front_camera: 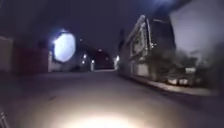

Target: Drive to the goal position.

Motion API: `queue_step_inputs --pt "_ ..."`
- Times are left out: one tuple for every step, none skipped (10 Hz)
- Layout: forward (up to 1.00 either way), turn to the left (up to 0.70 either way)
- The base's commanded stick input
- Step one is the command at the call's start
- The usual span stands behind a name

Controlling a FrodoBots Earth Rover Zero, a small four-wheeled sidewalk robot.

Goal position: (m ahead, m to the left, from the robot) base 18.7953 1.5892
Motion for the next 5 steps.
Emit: queue_step_inputs --pt "0.7 0.0" --pt "0.7 -0.17" --pt "0.7 -0.35" --pt "0.7 -0.35" --pt "0.7 -0.35"
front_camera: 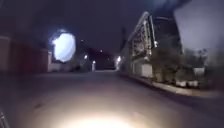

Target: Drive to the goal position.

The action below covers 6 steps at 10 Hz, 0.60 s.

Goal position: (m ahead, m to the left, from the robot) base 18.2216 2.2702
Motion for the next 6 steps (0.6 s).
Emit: queue_step_inputs --pt "0.7 -0.01" --pt "0.7 0.0" --pt "0.7 -0.07" --pt "0.7 -0.32" --pt "0.7 -0.29" --pt "0.7 0.0"
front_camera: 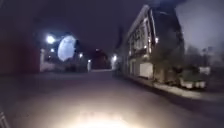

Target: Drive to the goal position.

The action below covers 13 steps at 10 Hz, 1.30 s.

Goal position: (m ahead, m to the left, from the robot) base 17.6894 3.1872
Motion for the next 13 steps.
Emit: queue_step_inputs --pt "0.7 0.0" --pt "0.7 0.0" --pt "0.7 0.0" --pt "0.7 0.0" --pt "0.7 0.0" --pt "0.7 0.0" --pt "0.7 0.0" --pt "0.7 0.0" --pt "0.7 0.0" --pt "0.7 0.0" --pt "0.7 0.0" --pt "0.7 0.0" --pt "0.7 0.0"
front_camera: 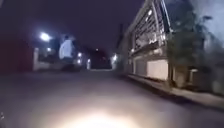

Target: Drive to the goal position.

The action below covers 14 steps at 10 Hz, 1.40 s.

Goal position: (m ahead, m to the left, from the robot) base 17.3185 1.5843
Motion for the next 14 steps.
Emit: queue_step_inputs --pt "0.7 0.0" --pt "0.7 0.0" --pt "0.7 0.0" --pt "0.7 0.0" --pt "0.7 0.0" --pt "0.7 0.0" --pt "0.7 0.0" --pt "0.7 0.0" --pt "0.7 0.0" --pt "0.7 0.0" --pt "0.7 -0.1" --pt "0.7 -0.29" --pt "0.7 -0.25" --pt "0.7 -0.03"
